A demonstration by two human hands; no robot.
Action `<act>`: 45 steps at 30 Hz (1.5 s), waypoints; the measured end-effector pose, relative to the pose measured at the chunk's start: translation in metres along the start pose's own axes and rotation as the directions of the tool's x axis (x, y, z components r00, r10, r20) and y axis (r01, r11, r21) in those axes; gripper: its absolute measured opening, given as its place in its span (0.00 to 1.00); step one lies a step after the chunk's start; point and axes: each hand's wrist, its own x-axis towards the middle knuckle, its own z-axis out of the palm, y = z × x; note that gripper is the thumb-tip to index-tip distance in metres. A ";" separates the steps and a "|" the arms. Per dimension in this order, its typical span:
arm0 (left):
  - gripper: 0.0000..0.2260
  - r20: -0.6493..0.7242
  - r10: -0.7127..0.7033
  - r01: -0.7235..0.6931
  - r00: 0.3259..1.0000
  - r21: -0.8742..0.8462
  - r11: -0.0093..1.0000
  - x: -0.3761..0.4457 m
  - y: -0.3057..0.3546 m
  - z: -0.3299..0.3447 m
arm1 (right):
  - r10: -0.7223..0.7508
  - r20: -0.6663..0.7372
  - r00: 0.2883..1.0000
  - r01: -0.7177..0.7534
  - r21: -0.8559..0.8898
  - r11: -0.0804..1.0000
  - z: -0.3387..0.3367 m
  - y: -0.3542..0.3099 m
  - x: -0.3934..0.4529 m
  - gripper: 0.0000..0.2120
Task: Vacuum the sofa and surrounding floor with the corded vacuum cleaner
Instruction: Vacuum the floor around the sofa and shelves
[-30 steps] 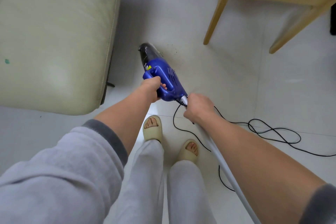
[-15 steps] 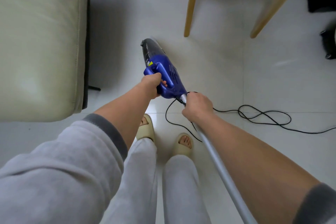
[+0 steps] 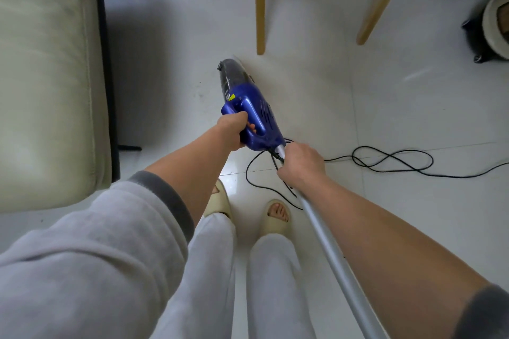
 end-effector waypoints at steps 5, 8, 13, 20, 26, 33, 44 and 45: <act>0.12 0.002 0.016 -0.016 1.000 0.062 0.998 -0.006 0.005 0.016 | 0.018 -0.014 1.000 -0.017 0.035 0.999 -0.002 0.013 -0.003 0.08; 0.09 0.007 0.026 -0.026 1.000 0.085 0.996 -0.009 0.003 0.027 | 0.037 -0.012 0.999 -0.036 0.047 0.998 -0.005 0.021 -0.006 0.08; 0.05 0.030 0.009 -0.013 1.000 0.132 0.991 -0.017 -0.003 0.042 | 0.071 -0.018 0.997 -0.068 0.110 0.992 -0.003 0.033 -0.019 0.09; 0.07 0.069 0.038 -0.052 0.997 0.206 0.977 -0.027 -0.002 0.072 | 0.155 -0.035 0.987 -0.147 0.174 0.974 0.002 0.055 -0.022 0.08; 0.01 0.060 0.052 -0.062 0.997 0.167 0.984 -0.009 0.005 0.090 | 0.153 -0.070 0.986 -0.141 0.154 0.978 -0.007 0.069 0.003 0.08; 0.04 0.018 0.092 -0.094 0.996 0.156 0.983 0.016 0.016 0.086 | 0.124 -0.085 0.989 -0.106 0.189 0.976 -0.004 0.062 0.027 0.10; 0.04 0.029 0.069 -0.072 0.997 0.114 0.991 0.010 0.026 0.111 | 0.081 -0.084 0.993 -0.072 0.104 0.992 -0.020 0.087 0.044 0.08; 0.04 0.028 0.069 -0.071 0.997 0.111 0.991 0.010 0.028 0.112 | 0.072 -0.085 0.994 -0.064 0.089 0.994 -0.023 0.088 0.047 0.08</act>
